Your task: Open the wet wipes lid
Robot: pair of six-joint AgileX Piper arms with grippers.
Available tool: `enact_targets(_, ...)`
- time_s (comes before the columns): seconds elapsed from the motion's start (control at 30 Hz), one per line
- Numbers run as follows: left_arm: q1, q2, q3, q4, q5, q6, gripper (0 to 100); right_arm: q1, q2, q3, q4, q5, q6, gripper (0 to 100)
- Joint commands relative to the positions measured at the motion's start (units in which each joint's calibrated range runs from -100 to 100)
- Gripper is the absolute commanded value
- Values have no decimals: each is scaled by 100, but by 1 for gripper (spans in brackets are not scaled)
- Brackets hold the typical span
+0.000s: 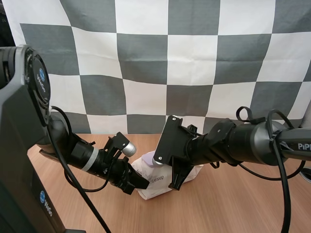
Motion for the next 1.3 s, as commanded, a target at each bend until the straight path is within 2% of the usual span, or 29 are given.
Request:
enact_targets(0.0, -4, -4, 7, 33, -7, -5, 0, 0, 2, -8, 10, -74, 0, 24)
enact_targets(0.27, -4, -4, 7, 33, -7, 41, 0, 0, 2, -8, 10, -108, 0, 10)
enact_targets(0.43, -4, -4, 7, 33, -7, 41, 0, 0, 2, -8, 191, -108, 0, 9)
enact_targets(0.5, -64, -4, 7, 33, -7, 40, 0, 25, 2, -8, 230, -128, 0, 9)
enact_targets(0.73, -410, -4, 7, 128, -265, -40, 0, 345, 2, -8, 279, -692, 0, 9)
enact_targets(1.03, -420, -4, 7, 224, -540, -40, 0, 393, 2, -29, 516, -1399, 0, 8)
enact_targets(1.13, -420, -4, 7, 224, -540, -40, 0, 393, 2, -149, 721, -1288, 0, 0)
enact_targets(1.27, -420, -4, 7, 224, -540, -40, 0, 393, 2, -426, 844, -927, 0, 0)
